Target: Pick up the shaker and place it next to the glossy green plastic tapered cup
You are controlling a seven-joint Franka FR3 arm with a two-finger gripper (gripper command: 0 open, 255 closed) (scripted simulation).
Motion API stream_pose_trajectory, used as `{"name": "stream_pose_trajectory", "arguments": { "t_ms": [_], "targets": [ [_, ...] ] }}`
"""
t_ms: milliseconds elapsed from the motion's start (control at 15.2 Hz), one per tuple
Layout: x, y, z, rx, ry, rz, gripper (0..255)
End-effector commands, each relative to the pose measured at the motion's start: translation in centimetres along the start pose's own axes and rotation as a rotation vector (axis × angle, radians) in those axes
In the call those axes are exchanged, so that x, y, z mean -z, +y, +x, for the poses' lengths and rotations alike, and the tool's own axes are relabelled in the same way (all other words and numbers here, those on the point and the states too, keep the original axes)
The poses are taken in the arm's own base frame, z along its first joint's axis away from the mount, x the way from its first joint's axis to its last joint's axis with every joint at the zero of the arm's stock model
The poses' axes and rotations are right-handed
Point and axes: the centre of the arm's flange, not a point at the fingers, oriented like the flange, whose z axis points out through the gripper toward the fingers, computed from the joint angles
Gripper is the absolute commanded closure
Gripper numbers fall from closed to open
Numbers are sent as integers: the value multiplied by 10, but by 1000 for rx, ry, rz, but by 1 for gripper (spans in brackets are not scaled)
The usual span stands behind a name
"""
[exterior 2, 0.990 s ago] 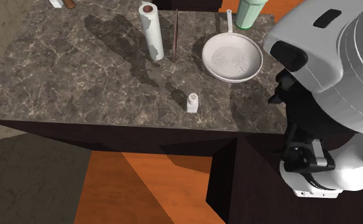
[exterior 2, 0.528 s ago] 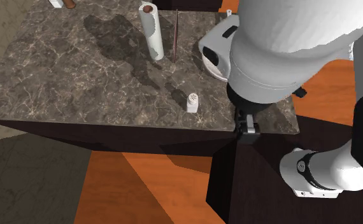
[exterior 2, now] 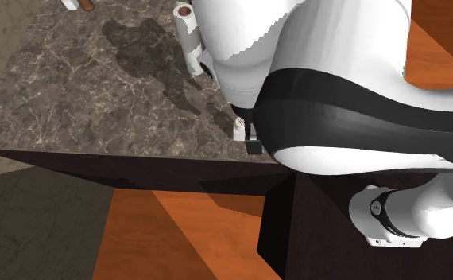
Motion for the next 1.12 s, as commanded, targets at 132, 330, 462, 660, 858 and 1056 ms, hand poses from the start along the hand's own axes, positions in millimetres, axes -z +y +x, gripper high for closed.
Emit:
{"name": "stream_pose_trajectory", "arguments": {
  "t_ms": [132, 330, 462, 660, 858, 1056],
  "targets": [
    [-33, 26, 37, 13, -20, 11, 0],
    [-58, 45, 65, 23, -35, 20, 0],
    [-65, 46, 67, 24, -36, 20, 0],
    [-81, 46, 67, 24, -36, 20, 0],
    [-99, 46, 66, 24, -36, 20, 0],
    [-99, 46, 66, 24, -36, 20, 0]
  ]
}}
